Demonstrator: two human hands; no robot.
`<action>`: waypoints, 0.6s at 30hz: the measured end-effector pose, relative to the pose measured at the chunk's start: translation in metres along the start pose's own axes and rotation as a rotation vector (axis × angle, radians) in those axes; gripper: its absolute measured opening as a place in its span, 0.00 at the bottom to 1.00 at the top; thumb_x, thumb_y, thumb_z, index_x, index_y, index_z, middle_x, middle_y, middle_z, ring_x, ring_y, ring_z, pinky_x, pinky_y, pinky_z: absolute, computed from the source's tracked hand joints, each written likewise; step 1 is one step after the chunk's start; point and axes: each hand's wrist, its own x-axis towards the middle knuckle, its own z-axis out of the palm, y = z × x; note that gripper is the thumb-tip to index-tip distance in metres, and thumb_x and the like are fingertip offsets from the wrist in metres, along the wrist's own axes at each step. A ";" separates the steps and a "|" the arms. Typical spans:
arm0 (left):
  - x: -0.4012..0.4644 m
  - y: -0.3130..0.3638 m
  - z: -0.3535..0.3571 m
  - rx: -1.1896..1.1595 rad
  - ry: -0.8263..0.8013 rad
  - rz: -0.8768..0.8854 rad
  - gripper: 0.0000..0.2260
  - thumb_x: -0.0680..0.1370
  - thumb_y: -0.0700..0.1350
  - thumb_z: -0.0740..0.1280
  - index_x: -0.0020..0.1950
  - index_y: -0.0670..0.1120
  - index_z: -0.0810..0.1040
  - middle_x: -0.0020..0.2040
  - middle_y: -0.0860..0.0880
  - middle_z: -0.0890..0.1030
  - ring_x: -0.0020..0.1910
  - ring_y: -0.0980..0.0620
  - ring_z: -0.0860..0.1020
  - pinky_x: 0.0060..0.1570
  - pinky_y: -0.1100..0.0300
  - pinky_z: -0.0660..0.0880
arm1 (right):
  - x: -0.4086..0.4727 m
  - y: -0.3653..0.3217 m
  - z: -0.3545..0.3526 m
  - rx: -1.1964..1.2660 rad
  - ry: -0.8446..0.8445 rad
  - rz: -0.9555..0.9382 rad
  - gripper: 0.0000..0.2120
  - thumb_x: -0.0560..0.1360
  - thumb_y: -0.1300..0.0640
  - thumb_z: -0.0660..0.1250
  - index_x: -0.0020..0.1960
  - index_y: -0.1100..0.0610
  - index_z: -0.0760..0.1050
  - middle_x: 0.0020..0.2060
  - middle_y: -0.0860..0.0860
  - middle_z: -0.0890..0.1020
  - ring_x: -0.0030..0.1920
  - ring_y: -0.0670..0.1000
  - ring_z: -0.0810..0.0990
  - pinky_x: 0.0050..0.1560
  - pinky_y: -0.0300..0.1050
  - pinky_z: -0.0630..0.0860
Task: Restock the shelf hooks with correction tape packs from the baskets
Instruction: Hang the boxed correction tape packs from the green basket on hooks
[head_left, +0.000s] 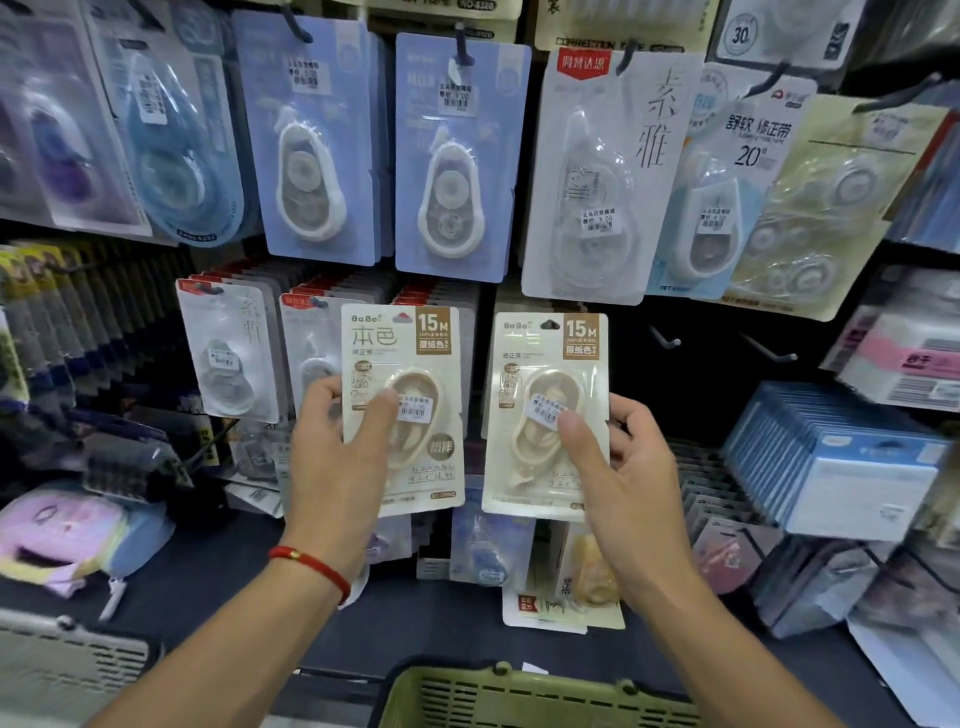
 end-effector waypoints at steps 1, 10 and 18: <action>-0.001 0.001 0.000 0.002 0.005 0.009 0.04 0.82 0.49 0.71 0.55 0.57 0.79 0.54 0.57 0.88 0.53 0.56 0.86 0.59 0.44 0.81 | 0.001 0.000 0.000 -0.003 0.003 -0.003 0.17 0.77 0.43 0.73 0.63 0.48 0.75 0.50 0.47 0.89 0.49 0.49 0.89 0.42 0.41 0.84; -0.011 0.002 0.012 -0.012 -0.095 0.001 0.14 0.75 0.45 0.73 0.57 0.56 0.75 0.52 0.56 0.87 0.51 0.54 0.86 0.45 0.55 0.84 | 0.004 0.020 -0.004 -0.372 -0.003 0.015 0.12 0.83 0.47 0.67 0.65 0.46 0.75 0.59 0.42 0.81 0.56 0.36 0.79 0.50 0.28 0.73; -0.028 -0.003 0.038 -0.045 -0.353 0.031 0.22 0.80 0.38 0.73 0.66 0.62 0.76 0.58 0.55 0.87 0.57 0.55 0.85 0.51 0.64 0.82 | -0.005 0.017 0.008 -0.145 -0.044 -0.015 0.11 0.80 0.49 0.73 0.60 0.44 0.75 0.48 0.42 0.86 0.46 0.45 0.86 0.44 0.37 0.81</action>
